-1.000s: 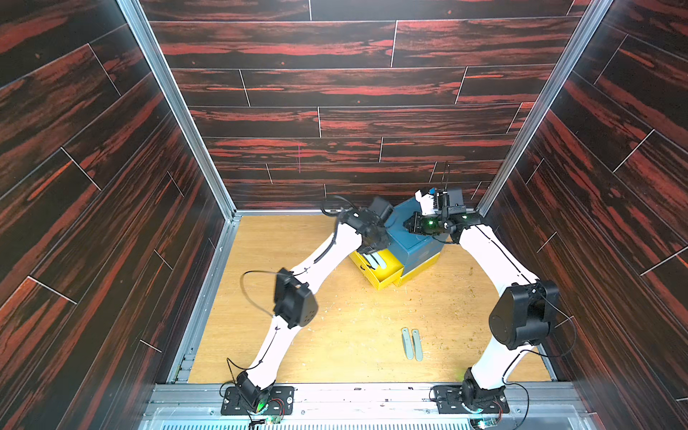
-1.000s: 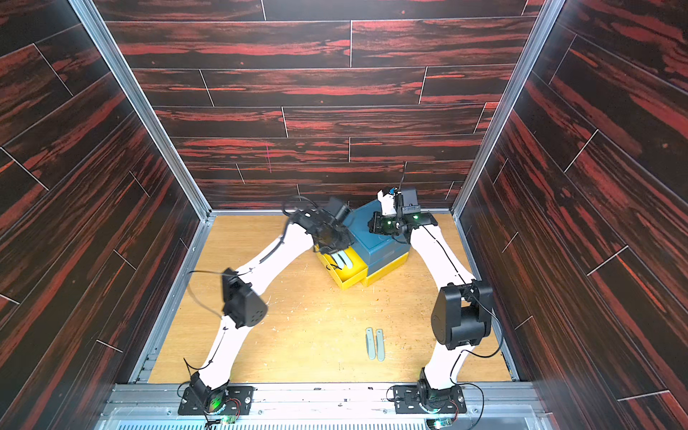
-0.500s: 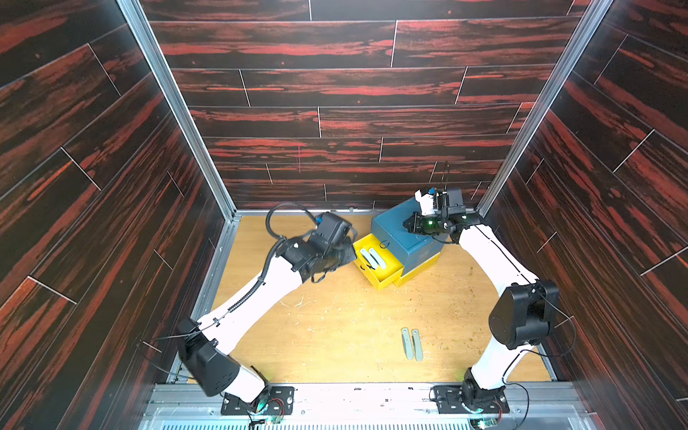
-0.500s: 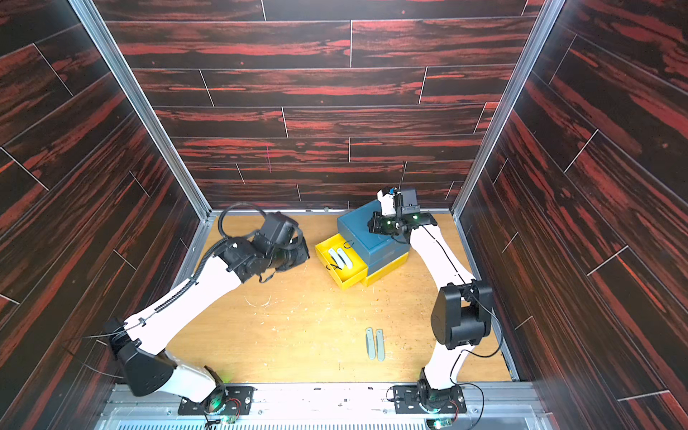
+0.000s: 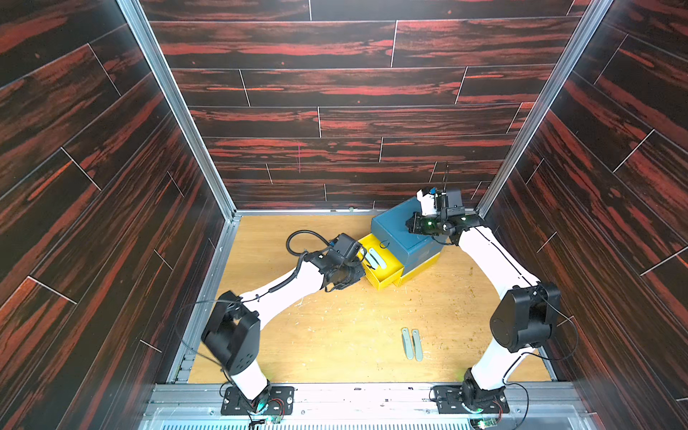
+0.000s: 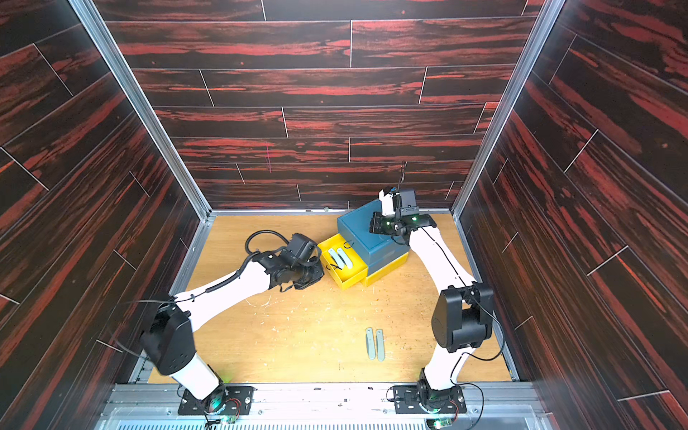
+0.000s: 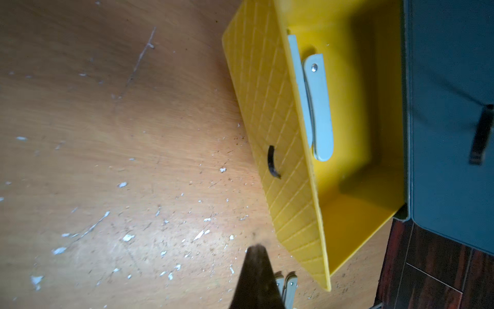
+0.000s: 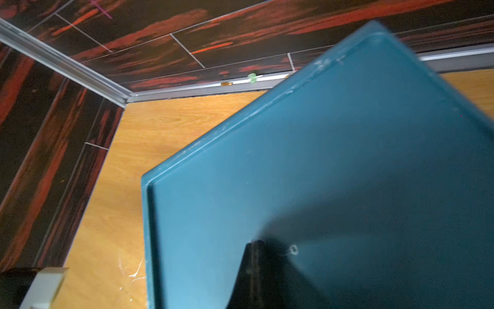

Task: Place the fruit knives into the drawer by color
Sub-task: Close the drawer in the storage box.

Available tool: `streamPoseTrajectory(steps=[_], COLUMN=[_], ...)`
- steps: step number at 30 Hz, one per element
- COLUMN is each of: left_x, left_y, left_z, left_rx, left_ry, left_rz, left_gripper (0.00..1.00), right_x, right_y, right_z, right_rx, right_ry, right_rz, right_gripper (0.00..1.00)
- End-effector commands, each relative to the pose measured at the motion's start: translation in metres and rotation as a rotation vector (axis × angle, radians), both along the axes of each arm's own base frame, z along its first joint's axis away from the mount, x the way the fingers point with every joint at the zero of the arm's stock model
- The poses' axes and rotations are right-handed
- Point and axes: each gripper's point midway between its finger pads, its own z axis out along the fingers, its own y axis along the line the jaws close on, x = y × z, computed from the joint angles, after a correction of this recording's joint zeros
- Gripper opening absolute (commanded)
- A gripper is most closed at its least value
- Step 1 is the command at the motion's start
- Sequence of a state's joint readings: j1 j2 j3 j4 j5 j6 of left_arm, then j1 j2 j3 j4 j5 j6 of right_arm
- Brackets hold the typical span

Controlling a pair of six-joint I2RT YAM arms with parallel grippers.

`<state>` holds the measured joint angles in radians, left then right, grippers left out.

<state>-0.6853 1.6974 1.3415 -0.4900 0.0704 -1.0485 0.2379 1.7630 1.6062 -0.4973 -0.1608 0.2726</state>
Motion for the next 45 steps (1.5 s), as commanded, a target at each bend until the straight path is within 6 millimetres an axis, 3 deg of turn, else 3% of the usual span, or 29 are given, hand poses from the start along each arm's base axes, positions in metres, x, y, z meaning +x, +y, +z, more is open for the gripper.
streamPoseTrajectory(steps=[1, 5, 7, 20, 34, 45], left_x=[0.011, 0.015, 0.017, 0.032, 0.064, 0.078], left_y=[-0.012, -0.019, -0.023, -0.043, -0.078, -0.097], left_z=[0.013, 0.01, -0.003, -0.012, -0.005, -0.003], left_rx=[-0.048, -0.059, -0.051, -0.074, -0.129, -0.197], left_ry=[-0.026, -0.019, 0.005, 0.022, -0.008, -0.035], left_rz=[-0.011, -0.022, -0.027, -0.05, -0.084, -0.096], left_gripper=[0.0, 0.0, 0.0, 0.0, 0.0, 0.0], right_x=[-0.057, -0.057, -0.057, -0.058, -0.059, -0.06], right_y=[-0.043, -0.045, -0.046, -0.043, -0.042, -0.041], right_z=[-0.111, -0.11, -0.11, -0.112, -0.118, -0.12], right_rx=[-0.223, -0.234, -0.236, -0.224, -0.223, -0.223], right_ry=[0.409, 0.405, 0.407, 0.413, 0.431, 0.437], right_rz=[-0.09, -0.1, -0.102, -0.091, -0.084, -0.08], right_gripper=[0.0, 0.0, 0.0, 0.0, 0.0, 0.0])
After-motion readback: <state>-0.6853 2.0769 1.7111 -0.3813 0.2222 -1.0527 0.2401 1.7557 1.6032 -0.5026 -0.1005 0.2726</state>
